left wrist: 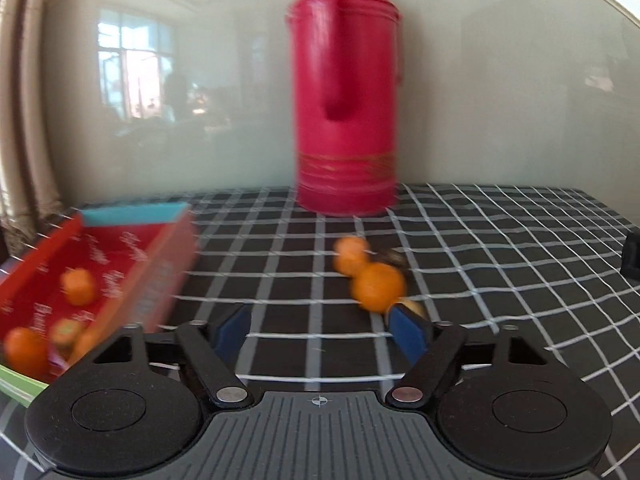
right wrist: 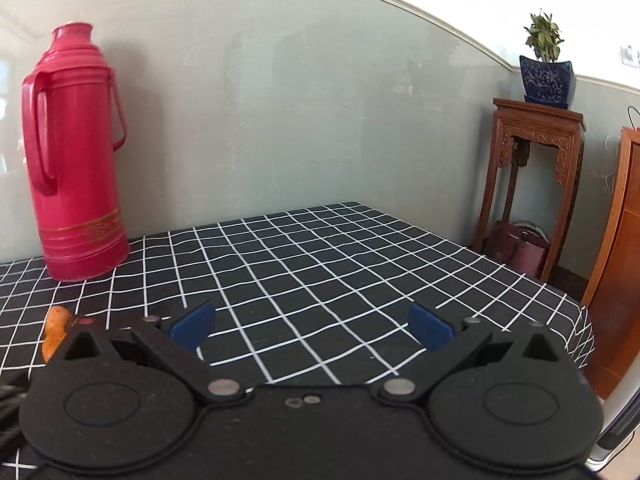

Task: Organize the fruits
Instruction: 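Move the left tool to the pile and grasp the yellow-green fruit, then carry the yellow-green fruit with the left tool into the box and release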

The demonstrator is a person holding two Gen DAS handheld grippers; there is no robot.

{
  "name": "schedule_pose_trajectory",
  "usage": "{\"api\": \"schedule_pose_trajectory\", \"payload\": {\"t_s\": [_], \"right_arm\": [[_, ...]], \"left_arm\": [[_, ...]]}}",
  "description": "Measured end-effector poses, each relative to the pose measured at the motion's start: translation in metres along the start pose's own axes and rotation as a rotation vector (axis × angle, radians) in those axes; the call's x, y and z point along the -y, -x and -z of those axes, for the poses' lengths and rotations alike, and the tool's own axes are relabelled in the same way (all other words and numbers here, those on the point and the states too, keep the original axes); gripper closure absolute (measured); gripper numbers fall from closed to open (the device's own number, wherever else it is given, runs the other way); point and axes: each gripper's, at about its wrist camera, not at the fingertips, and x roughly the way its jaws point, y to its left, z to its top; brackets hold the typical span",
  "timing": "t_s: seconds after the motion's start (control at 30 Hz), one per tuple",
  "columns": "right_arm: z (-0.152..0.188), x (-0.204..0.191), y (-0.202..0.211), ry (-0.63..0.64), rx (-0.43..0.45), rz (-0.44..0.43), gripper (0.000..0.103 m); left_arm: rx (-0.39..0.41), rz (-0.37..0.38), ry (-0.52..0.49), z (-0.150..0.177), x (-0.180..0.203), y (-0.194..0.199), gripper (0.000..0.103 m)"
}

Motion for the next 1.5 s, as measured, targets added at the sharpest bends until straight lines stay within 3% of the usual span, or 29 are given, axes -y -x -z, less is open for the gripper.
{"api": "schedule_pose_trajectory", "payload": {"t_s": [0.4, 0.6, 0.67, 1.1, 1.5], "right_arm": [[0.0, 0.028, -0.006, -0.01, -0.021, 0.005, 0.006], [0.002, 0.035, -0.011, -0.011, -0.039, 0.015, 0.006], [0.002, 0.037, -0.012, -0.018, -0.041, 0.015, 0.006], [0.001, 0.028, -0.009, -0.031, -0.037, -0.032, 0.006], [0.002, -0.011, 0.003, 0.019, -0.026, -0.114, 0.006]], "left_arm": [[-0.066, 0.004, -0.005, 0.003, 0.043, -0.028, 0.036], [-0.11, 0.018, 0.014, 0.0, 0.047, -0.044, 0.062], [-0.106, 0.032, 0.006, 0.0, 0.049, -0.044, 0.077], [-0.041, 0.032, 0.03, -0.002, 0.033, -0.028, 0.077], [0.066, -0.105, 0.06, -0.016, -0.031, 0.002, 0.077]]}}
